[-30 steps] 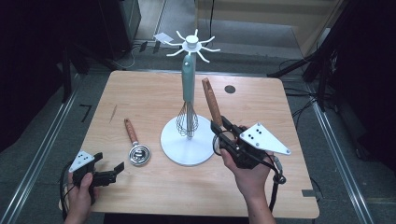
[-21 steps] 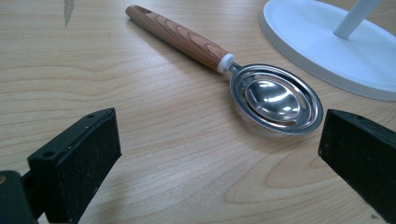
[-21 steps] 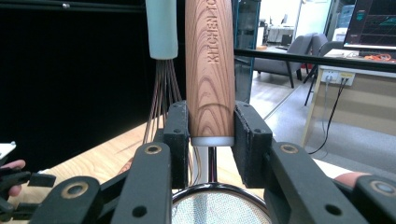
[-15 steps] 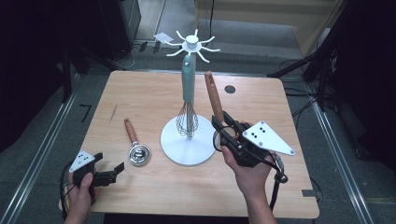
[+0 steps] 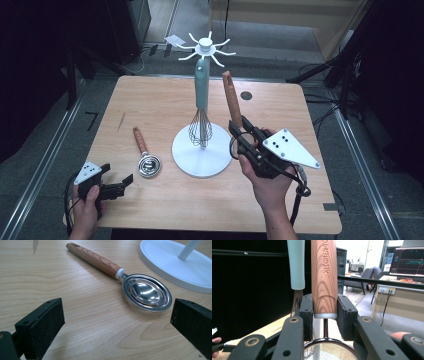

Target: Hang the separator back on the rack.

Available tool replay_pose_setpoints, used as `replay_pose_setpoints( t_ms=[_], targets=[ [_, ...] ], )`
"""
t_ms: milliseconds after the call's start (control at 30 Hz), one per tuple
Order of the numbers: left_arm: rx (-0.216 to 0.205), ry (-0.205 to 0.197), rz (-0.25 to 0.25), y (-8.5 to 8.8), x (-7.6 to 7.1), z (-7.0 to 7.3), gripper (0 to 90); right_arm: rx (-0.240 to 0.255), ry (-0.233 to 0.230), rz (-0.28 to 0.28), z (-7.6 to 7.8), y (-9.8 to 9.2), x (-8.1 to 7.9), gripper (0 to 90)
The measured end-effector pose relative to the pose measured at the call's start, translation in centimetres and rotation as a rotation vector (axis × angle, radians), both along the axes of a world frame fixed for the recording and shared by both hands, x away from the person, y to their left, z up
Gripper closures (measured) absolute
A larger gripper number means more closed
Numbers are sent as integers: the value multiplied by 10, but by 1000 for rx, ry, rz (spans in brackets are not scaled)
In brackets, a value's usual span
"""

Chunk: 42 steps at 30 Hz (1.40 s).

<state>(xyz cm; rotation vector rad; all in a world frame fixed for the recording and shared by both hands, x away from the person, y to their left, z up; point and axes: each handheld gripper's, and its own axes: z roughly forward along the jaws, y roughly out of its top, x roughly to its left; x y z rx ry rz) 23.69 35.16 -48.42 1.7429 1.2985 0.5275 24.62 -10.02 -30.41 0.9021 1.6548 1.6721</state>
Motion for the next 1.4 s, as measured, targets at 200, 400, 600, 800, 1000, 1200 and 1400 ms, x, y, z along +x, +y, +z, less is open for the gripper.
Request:
replay_pose_setpoints(
  t_ms=[200, 400, 600, 800, 1000, 1200, 1400],
  targets=[
    [0, 1, 0, 0, 0, 0, 0, 1, -13, -1, 4, 0, -2, 706],
    [-1, 1, 2, 0, 0, 0, 0, 8, -31, -6, 8, -2, -3, 706],
    [0, -1, 0, 0, 0, 0, 0, 8, -42, -5, 13, -1, -3, 706],
    [0, 1, 2, 0, 0, 0, 0, 7, -49, -6, 18, 1, -1, 706],
    [-1, 0, 1, 0, 0, 0, 0, -6, -42, -12, 21, 5, 3, 706],
    [-2, -2, 0, 0, 0, 0, 0, -25, -36, -19, 21, 9, 6, 706],
    [2, -2, -1, 0, 0, 0, 0, -32, -35, -29, 19, 12, 9, 706]
  ],
)
